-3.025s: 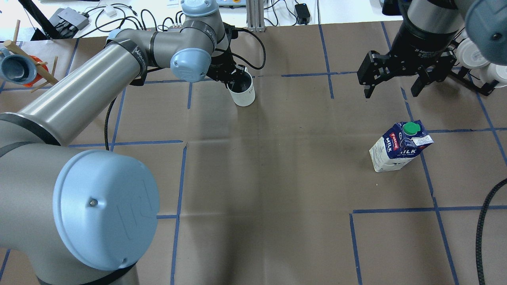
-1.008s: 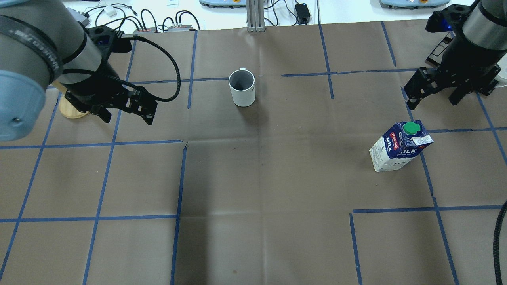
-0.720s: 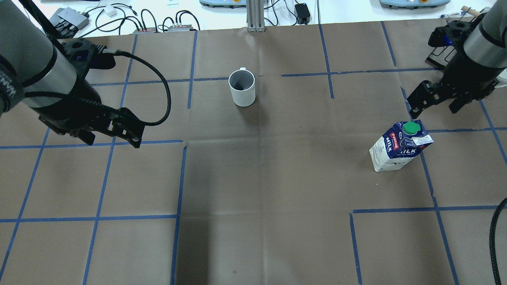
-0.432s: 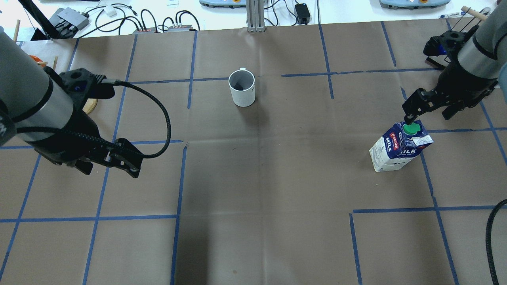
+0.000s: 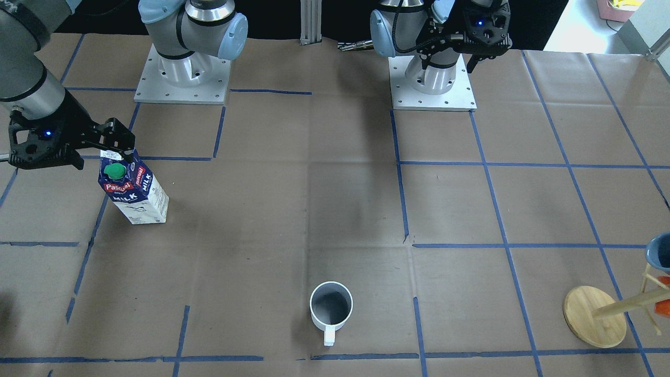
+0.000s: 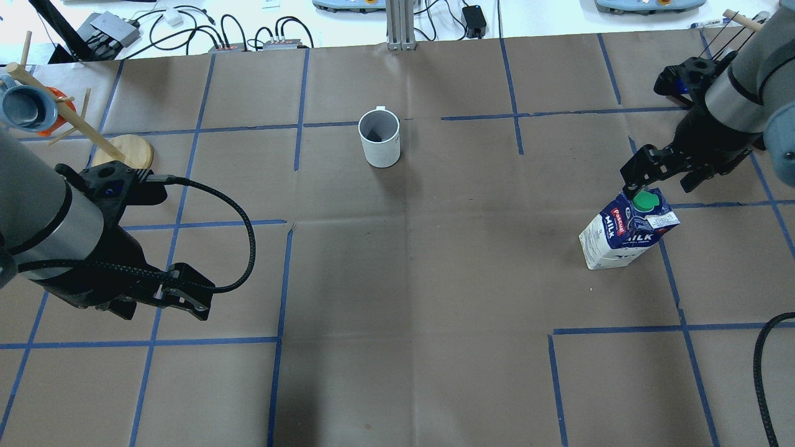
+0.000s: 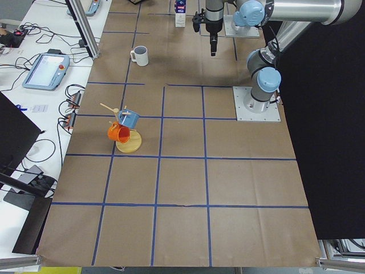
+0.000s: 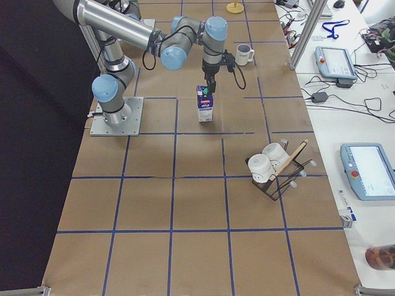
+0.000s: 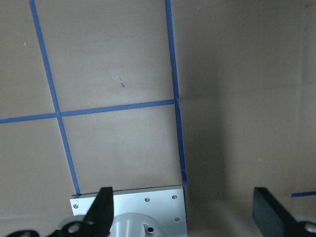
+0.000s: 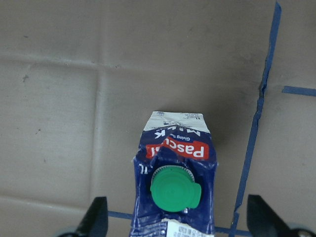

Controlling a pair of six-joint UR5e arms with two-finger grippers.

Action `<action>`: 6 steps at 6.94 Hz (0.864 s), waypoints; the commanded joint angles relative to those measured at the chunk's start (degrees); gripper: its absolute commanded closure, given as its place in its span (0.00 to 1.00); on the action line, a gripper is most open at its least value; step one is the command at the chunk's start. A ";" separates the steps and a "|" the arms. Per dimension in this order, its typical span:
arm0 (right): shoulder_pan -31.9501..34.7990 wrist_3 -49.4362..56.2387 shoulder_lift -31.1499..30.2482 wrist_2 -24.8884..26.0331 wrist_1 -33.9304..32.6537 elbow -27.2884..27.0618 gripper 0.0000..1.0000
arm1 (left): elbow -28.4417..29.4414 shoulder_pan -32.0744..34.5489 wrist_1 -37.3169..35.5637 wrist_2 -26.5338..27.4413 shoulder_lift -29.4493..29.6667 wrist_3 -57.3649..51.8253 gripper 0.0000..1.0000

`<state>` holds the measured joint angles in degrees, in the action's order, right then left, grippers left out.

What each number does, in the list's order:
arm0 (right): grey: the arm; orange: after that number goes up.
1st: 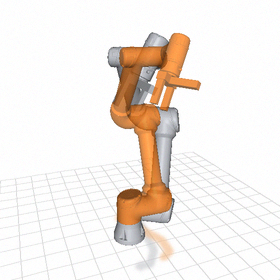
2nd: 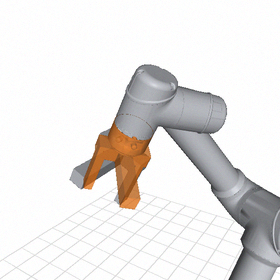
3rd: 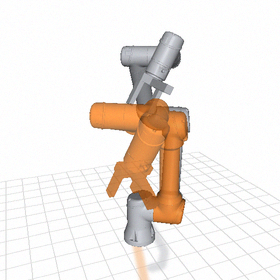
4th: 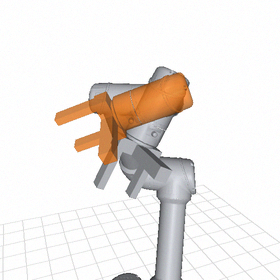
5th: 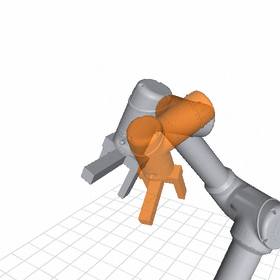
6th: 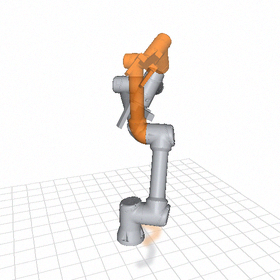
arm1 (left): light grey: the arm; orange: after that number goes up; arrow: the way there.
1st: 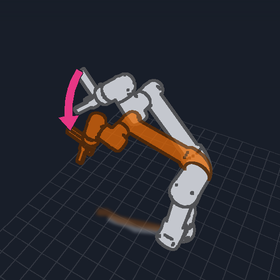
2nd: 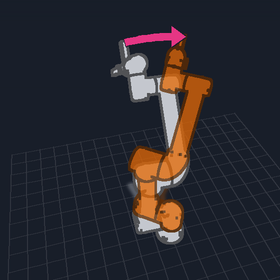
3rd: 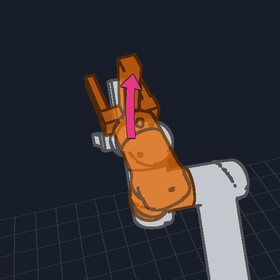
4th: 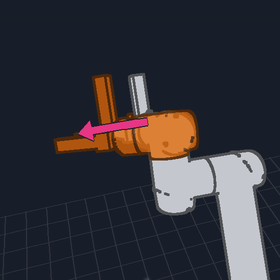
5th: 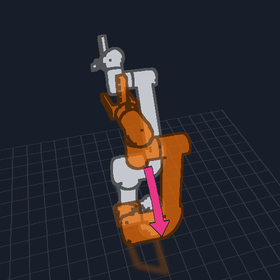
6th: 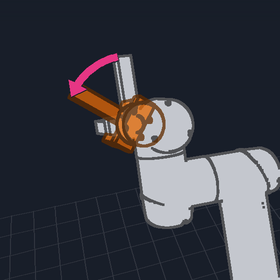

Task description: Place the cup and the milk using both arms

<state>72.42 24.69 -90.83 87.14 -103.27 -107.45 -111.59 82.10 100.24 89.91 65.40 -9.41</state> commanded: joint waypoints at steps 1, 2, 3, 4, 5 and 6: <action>0.00 -0.25 0.30 -0.04 -4.73 -3.97 0.00 | 1.01 -1.16 -0.39 -0.52 0.78 0.01 0.00; 0.00 -0.34 0.48 -0.04 -6.05 -4.86 0.00 | 4.68 -0.37 -0.14 -0.52 4.01 0.09 0.00; 0.00 -2.69 1.26 0.30 -6.59 -5.22 0.00 | 8.63 2.68 0.30 0.00 7.78 0.18 0.00; 0.00 -4.63 1.35 0.31 -6.59 -5.22 0.00 | 10.32 5.84 -0.39 0.18 10.17 1.23 0.00; 0.09 -4.65 1.53 0.48 -6.59 -5.31 0.00 | 10.86 7.01 -0.83 0.18 11.32 1.32 0.00; 0.00 -4.74 2.31 0.57 -6.77 -4.96 0.10 | 10.87 7.10 -1.01 0.18 11.42 1.33 0.00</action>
<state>72.46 20.33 -89.23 87.57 -109.86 -112.61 -101.27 88.30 99.56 90.05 75.94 -8.24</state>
